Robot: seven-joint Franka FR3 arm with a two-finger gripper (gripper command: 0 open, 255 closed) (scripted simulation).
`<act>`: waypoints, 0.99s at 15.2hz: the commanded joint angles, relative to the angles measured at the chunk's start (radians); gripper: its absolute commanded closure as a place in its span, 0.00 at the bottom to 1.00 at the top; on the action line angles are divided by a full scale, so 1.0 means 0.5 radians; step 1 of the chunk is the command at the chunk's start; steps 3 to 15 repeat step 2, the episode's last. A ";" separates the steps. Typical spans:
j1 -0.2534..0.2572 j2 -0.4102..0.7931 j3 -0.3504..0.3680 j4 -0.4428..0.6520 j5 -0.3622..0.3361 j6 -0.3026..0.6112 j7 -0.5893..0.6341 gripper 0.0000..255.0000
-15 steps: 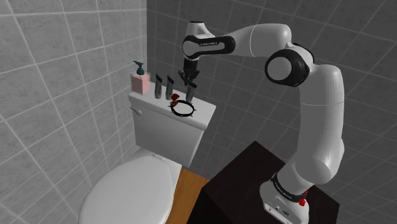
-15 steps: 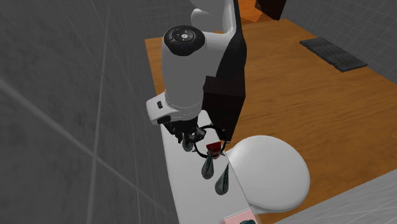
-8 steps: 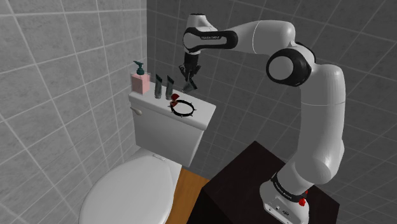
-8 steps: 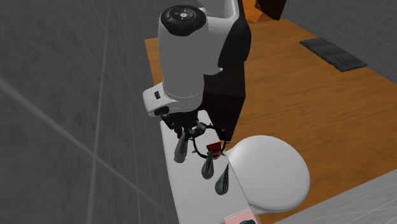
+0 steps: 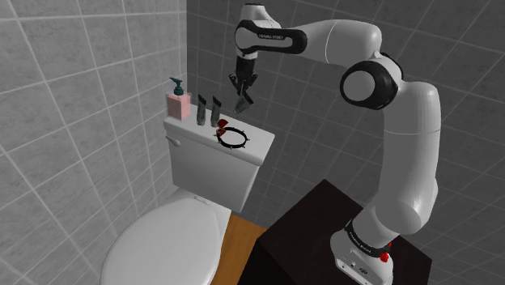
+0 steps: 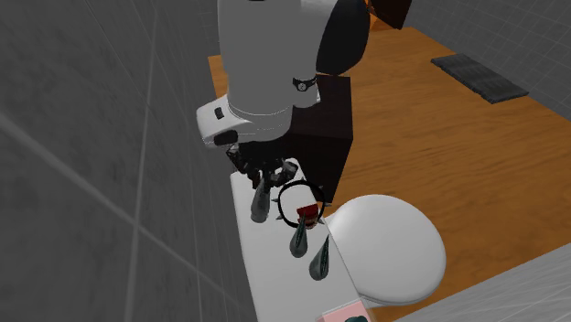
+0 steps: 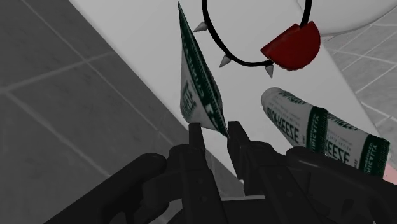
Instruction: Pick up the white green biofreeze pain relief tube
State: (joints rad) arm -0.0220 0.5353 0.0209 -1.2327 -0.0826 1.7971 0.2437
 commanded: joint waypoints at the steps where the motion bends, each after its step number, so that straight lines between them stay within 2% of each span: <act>1: 0.001 0.010 0.000 0.045 0.000 -0.035 -0.001 1.00; 15: 0.001 0.011 0.000 0.045 0.000 -0.035 -0.001 1.00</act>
